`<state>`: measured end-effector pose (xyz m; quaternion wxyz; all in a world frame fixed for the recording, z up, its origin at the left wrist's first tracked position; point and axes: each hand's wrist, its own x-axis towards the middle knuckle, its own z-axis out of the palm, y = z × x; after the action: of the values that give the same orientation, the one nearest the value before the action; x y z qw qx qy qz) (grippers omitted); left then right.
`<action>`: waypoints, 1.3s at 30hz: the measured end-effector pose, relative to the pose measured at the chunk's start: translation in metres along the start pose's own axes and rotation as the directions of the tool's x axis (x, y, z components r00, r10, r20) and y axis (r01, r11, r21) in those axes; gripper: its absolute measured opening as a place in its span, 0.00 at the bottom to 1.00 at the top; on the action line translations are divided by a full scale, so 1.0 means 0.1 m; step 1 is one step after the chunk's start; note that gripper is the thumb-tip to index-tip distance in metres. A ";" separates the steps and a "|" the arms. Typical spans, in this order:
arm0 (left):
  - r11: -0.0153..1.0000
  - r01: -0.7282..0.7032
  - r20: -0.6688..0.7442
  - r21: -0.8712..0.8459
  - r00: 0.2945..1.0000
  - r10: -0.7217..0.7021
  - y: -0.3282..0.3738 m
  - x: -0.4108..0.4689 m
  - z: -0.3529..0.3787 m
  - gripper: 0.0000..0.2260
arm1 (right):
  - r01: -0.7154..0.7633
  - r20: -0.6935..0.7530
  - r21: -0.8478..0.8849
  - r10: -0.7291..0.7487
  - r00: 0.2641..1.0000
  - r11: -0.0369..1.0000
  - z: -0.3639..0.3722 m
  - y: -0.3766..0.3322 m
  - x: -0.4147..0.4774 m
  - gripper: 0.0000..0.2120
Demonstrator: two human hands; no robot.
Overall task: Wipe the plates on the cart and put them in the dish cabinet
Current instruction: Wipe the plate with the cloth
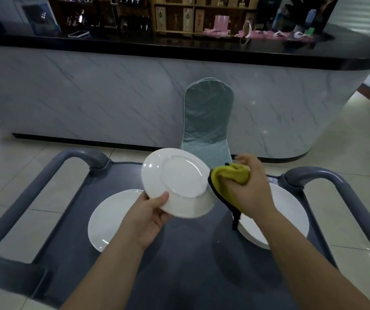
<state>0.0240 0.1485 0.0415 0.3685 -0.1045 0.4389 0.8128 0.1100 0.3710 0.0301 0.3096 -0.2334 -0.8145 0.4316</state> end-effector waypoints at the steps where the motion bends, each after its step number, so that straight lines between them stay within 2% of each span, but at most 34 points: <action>1: 1.000 -0.007 0.015 -0.010 1.000 0.007 -0.05 -0.01 0.01 0.12 | -0.023 -0.014 -0.009 0.023 1.000 1.000 0.10 -0.11 0.08 0.25; 3: 0.999 -0.010 0.053 -0.048 0.999 0.013 -0.13 -0.02 0.03 0.15 | 0.046 0.067 -0.068 -0.041 0.997 0.997 0.33 -0.35 0.09 0.23; 4: 0.998 -0.012 0.069 -0.065 0.998 0.016 -0.13 -0.01 0.03 0.17 | 0.154 0.150 -0.104 -0.137 0.979 0.983 0.43 -0.43 -0.01 0.21; 5: 0.997 -0.014 0.079 -0.072 0.997 0.019 -0.13 -0.01 0.02 0.19 | 0.304 0.234 -0.120 -0.271 0.934 0.945 0.49 -0.43 -0.14 0.20; 7: 0.998 -0.017 0.097 -0.061 0.995 0.023 -0.11 0.00 -0.02 0.18 | 0.553 0.374 -0.133 -0.475 0.797 0.823 0.44 -0.26 -0.39 0.22; 8: 0.999 -0.013 0.108 -0.051 0.994 0.019 -0.12 -0.01 -0.05 0.17 | 0.609 0.398 -0.135 -0.521 0.756 0.781 0.33 -0.13 -0.44 0.23; 9: 0.999 -0.004 0.120 -0.035 0.993 0.008 -0.15 -0.02 -0.07 0.17 | 0.622 0.373 -0.133 -0.542 0.753 0.772 0.23 0.01 -0.45 0.23; 10: 1.000 0.009 0.135 -0.012 0.991 -0.007 -0.19 -0.04 -0.07 0.17 | 0.586 0.304 -0.124 -0.532 0.790 0.801 0.13 0.12 -0.42 0.23; 11: 1.000 0.022 0.157 0.017 0.987 -0.025 -0.26 -0.07 -0.07 0.17 | 0.489 0.210 -0.100 -0.462 0.862 0.867 0.07 0.18 -0.36 0.22; 13: 0.996 0.041 0.199 0.083 0.978 -0.056 -0.39 -0.13 -0.02 0.16 | 0.232 0.012 -0.033 -0.232 0.973 0.972 0.10 0.16 -0.22 0.20; 15: 0.993 0.033 0.204 0.115 0.977 -0.056 -0.44 -0.14 0.04 0.15 | 0.145 -0.078 0.013 -0.143 0.987 0.989 0.28 -0.07 -0.16 0.19; 17: 0.995 0.014 0.208 0.102 0.977 -0.036 -0.41 -0.12 0.06 0.14 | 0.234 0.050 0.019 -0.235 0.971 0.972 0.41 -0.27 -0.31 0.20; 19: 0.997 0.015 0.214 0.074 0.976 -0.031 -0.39 -0.07 0.03 0.15 | 0.350 0.239 -0.011 -0.337 0.910 0.937 0.36 -0.21 -0.54 0.22; 20: 0.998 0.027 0.211 0.062 0.977 -0.040 -0.40 -0.06 0.00 0.16 | 0.382 0.289 -0.009 -0.364 0.886 0.924 0.27 -0.09 -0.65 0.23; 21: 0.997 0.045 0.203 0.058 0.978 -0.056 -0.43 -0.06 -0.02 0.16 | 0.390 0.277 -0.015 -0.371 0.886 0.921 0.15 0.06 -0.72 0.23; 22: 0.996 0.061 0.203 0.067 0.976 -0.073 -0.46 -0.06 -0.04 0.16 | 0.364 0.205 -0.028 -0.351 0.914 0.931 0.04 0.21 -0.74 0.23; 24: 0.990 0.083 0.231 0.117 0.967 -0.108 -0.52 -0.10 -0.03 0.17 | 0.179 -0.040 -0.058 -0.182 0.983 0.982 -0.07 0.34 -0.61 0.20; 26: 0.981 0.067 0.279 0.181 0.953 -0.116 -0.52 -0.13 0.02 0.20 | 0.014 -0.220 -0.064 -0.028 0.975 0.998 0.00 0.22 -0.35 0.20; 27: 0.980 0.050 0.297 0.192 0.949 -0.107 -0.50 -0.13 0.04 0.22 | 0.022 -0.226 -0.062 -0.036 0.973 0.998 0.07 0.08 -0.25 0.20; 29: 0.988 0.031 0.281 0.149 0.957 -0.073 -0.42 -0.07 0.06 0.21 | 0.218 -0.076 -0.121 -0.228 0.971 0.968 0.21 -0.16 -0.23 0.21; 30: 0.992 0.025 0.274 0.121 0.960 -0.058 -0.39 -0.04 0.04 0.20 | 0.341 0.046 -0.151 -0.338 0.940 0.928 0.24 -0.19 -0.32 0.22; 32: 0.995 0.034 0.272 0.094 0.961 -0.059 -0.35 0.00 -0.01 0.18 | 0.509 0.268 -0.143 -0.461 0.846 0.849 0.17 -0.09 -0.59 0.24; 33: 0.994 0.048 0.278 0.095 0.958 -0.073 -0.38 0.00 -0.03 0.18 | 0.554 0.311 -0.142 -0.495 0.811 0.820 0.07 0.04 -0.69 0.25; 34: 0.992 0.064 0.281 0.107 0.955 -0.092 -0.43 -0.02 -0.06 0.18 | 0.565 0.296 -0.152 -0.508 0.809 0.811 -0.05 0.19 -0.74 0.25; 35: 0.989 0.079 0.280 0.128 0.953 -0.113 -0.48 -0.05 -0.08 0.18 | 0.518 0.223 -0.162 -0.480 0.849 0.840 -0.15 0.32 -0.75 0.24; 37: 0.980 0.104 0.286 0.170 0.947 -0.150 -0.60 -0.10 -0.08 0.21 | 0.293 -0.041 -0.147 -0.302 0.952 0.945 -0.22 0.42 -0.61 0.20; 39: 0.976 0.094 0.309 0.198 0.939 -0.153 -0.66 -0.12 -0.05 0.23 | 0.140 -0.188 -0.112 -0.159 0.969 0.984 -0.07 0.26 -0.41 0.19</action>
<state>0.0773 0.1614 0.0020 0.4935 0.0362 0.4369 0.7511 0.1462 0.3621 -0.0017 0.4082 -0.2273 -0.8155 0.3416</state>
